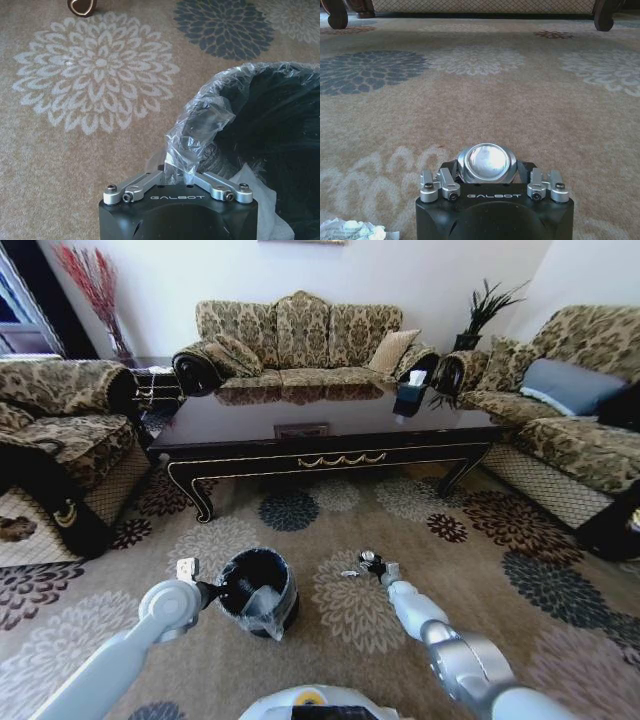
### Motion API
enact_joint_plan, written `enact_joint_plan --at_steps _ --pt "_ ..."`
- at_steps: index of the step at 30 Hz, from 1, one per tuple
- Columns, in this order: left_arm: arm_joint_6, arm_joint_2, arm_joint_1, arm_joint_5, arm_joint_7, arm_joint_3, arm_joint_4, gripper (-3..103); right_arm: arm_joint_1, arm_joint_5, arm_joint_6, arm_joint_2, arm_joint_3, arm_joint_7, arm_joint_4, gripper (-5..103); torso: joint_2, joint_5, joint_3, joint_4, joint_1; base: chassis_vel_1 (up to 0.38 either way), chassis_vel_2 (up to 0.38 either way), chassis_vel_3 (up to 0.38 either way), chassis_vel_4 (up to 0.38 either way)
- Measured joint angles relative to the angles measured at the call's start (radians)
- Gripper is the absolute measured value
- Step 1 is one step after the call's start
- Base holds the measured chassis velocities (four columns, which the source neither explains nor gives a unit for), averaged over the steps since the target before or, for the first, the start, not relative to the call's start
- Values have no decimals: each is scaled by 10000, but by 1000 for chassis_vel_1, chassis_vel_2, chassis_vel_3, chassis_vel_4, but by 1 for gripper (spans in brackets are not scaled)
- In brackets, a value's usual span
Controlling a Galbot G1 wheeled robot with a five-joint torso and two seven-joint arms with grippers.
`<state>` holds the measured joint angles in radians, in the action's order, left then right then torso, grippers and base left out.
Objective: Move to the front of the table and pick up the trash from the floor, then place it into the trash bin.
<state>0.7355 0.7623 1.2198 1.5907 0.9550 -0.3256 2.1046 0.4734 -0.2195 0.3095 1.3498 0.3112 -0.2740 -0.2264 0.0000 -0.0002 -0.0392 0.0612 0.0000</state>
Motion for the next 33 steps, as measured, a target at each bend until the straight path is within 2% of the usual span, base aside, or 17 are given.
enact_joint_plan --at_steps 12,14,15,18,20,22,23,26,28,31,33 --pt "0 -12 -20 -27 -9 27 15 0 372 -226 15 -112 -12 -63 -529 62 0 3 0 -4 0 0 0 0 0" --pt "0 -31 -132 -15 -9 123 45 0 893 -640 -164 -394 -131 35 -1712 62 0 6 -2 -2 0 0 0 0 0" --pt "0 -31 -132 -15 -9 123 45 0 893 -640 -164 -394 -131 35 -1712 62 0 6 -2 -2 0 0 0 0 0" --pt "-1 -9 -388 -13 1 390 47 0 1868 -1742 -678 -1014 -428 438 -4009 62 0 2 0 0 0 0 0 0 0" --pt "-2 6 -479 -8 9 501 45 0 2123 -1955 -808 -1168 -455 523 -4549 62 1 4 0 0 0 0 0 0 0" --pt "-1 27 -817 32 59 871 9 0 2990 -2576 -1239 -1662 -448 797 -6273 62 0 2 0 -2 0 0 0 0 0" --pt "-1 27 -817 32 59 871 9 0 2990 -2576 -1239 -1662 -448 797 -6273 62 0 2 0 -2 0 0 0 0 0" --pt "-1 81 -1567 208 199 1562 -160 0 4276 -3105 -1721 -2469 -351 1124 -8671 62 0 7 0 5 0 0 0 0 0" --pt "-1 126 -1769 250 233 1765 -216 0 4524 -3207 -1820 -2655 -309 1191 -9288 62 0 8 0 4 0 0 0 0 0" --pt "-1 432 -2686 421 453 2644 -505 0 5422 -3409 -2102 -3339 -149 1426 -11607 62 0 3 0 -3 0 0 0 0 0" --pt "-1 543 -2936 496 549 2855 -578 0 5616 -3416 -2143 -3506 -99 1477 -12115 62 0 5 0 -2 0 0 0 0 0"
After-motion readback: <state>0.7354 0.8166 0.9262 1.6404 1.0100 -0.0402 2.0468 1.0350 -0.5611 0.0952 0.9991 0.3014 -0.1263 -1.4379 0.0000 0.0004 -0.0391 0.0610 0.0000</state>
